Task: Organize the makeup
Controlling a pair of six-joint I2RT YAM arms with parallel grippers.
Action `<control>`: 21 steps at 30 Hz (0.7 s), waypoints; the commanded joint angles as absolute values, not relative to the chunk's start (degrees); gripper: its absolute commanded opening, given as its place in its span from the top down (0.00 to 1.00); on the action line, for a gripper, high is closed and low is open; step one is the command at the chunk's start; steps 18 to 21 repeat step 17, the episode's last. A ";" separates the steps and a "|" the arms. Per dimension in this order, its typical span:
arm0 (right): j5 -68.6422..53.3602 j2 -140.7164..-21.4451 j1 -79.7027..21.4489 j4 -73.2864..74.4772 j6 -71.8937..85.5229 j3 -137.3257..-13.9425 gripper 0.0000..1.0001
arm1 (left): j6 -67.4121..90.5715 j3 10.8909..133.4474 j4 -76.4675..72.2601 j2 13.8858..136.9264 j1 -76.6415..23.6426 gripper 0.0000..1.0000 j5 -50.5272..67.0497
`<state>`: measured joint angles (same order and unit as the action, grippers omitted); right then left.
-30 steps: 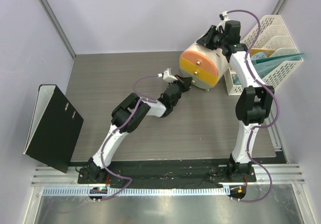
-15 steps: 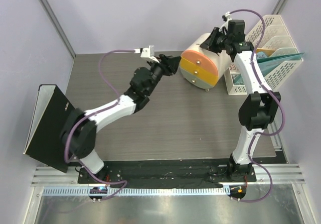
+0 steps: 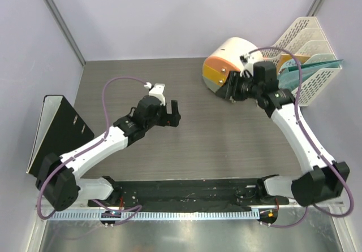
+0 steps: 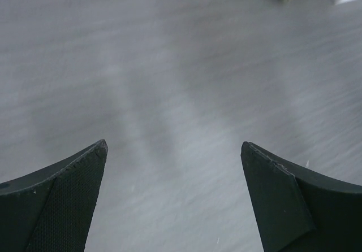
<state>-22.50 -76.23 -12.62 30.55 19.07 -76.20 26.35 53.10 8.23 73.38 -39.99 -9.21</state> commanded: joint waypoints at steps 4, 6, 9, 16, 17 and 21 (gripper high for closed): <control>-15.91 -60.84 -14.15 32.78 17.58 -59.25 0.36 | 34.79 47.29 22.06 64.34 -39.46 0.00 -7.56; -14.51 -56.88 -14.15 34.80 17.58 -55.73 0.34 | 37.43 45.80 22.24 61.80 -39.46 0.00 -7.56; -12.93 -54.06 -14.24 38.75 17.40 -53.62 0.26 | 38.06 42.98 22.15 58.98 -39.38 0.00 -8.61; -9.32 -51.42 -14.15 42.45 18.19 -51.86 0.18 | 37.88 43.24 26.18 57.29 -39.37 0.00 -14.67; -8.97 -51.50 -14.24 42.19 18.37 -52.03 0.17 | 37.88 44.46 28.54 58.00 -39.37 0.00 -15.46; -8.97 -51.50 -14.24 42.19 18.37 -52.03 0.17 | 37.88 44.46 28.54 58.00 -39.37 0.00 -15.46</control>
